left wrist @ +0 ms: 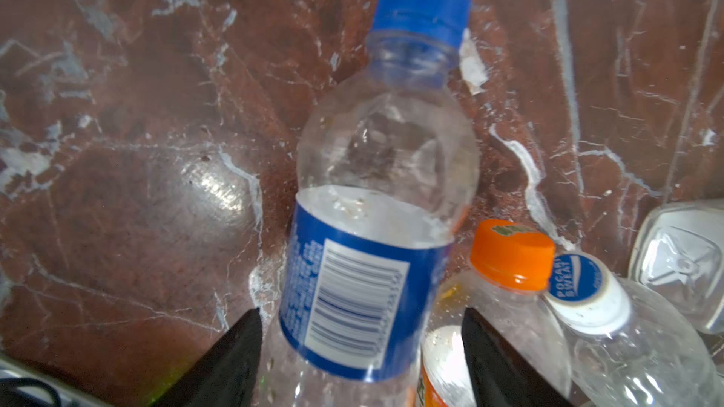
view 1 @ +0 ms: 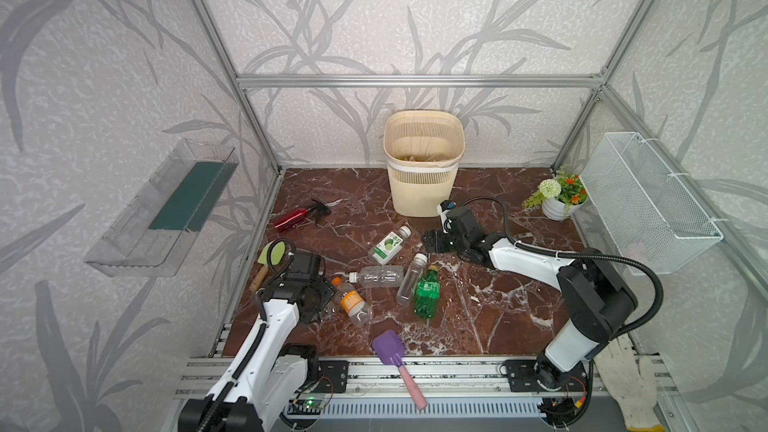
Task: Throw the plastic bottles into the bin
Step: 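Lower the left gripper onto the blue-labelled water bottle and grasp it, then lift the blue-labelled bottle with the left gripper and carry it over the bin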
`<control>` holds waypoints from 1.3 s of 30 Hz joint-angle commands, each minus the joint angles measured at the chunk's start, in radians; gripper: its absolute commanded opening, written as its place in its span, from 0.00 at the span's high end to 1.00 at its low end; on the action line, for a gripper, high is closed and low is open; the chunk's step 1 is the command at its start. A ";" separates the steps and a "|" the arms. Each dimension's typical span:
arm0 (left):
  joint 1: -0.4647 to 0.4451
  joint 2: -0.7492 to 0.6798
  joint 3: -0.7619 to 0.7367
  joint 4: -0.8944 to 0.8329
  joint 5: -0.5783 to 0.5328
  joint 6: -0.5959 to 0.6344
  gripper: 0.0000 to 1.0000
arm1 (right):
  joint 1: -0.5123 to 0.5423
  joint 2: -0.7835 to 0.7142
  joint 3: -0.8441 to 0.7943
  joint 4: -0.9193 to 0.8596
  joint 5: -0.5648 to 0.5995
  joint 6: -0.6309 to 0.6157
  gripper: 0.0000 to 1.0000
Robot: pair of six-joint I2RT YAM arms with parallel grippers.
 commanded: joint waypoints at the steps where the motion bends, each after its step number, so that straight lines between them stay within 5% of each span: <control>1: 0.008 0.000 -0.013 0.027 -0.021 -0.028 0.28 | -0.009 0.001 -0.014 0.022 0.003 0.007 0.15; 11: 0.021 0.063 -0.034 0.081 -0.034 -0.011 0.45 | -0.015 0.018 -0.015 0.029 -0.004 0.018 0.15; 20: 0.024 0.068 -0.040 0.091 -0.054 -0.007 0.27 | -0.017 0.014 -0.020 0.028 -0.010 0.024 0.16; 30: 0.031 0.043 -0.047 0.103 -0.071 0.002 0.44 | -0.018 0.014 -0.022 0.028 -0.005 0.028 0.16; 39: 0.032 -0.072 0.000 0.137 -0.120 0.080 0.48 | -0.017 0.000 0.003 -0.011 -0.002 0.009 0.17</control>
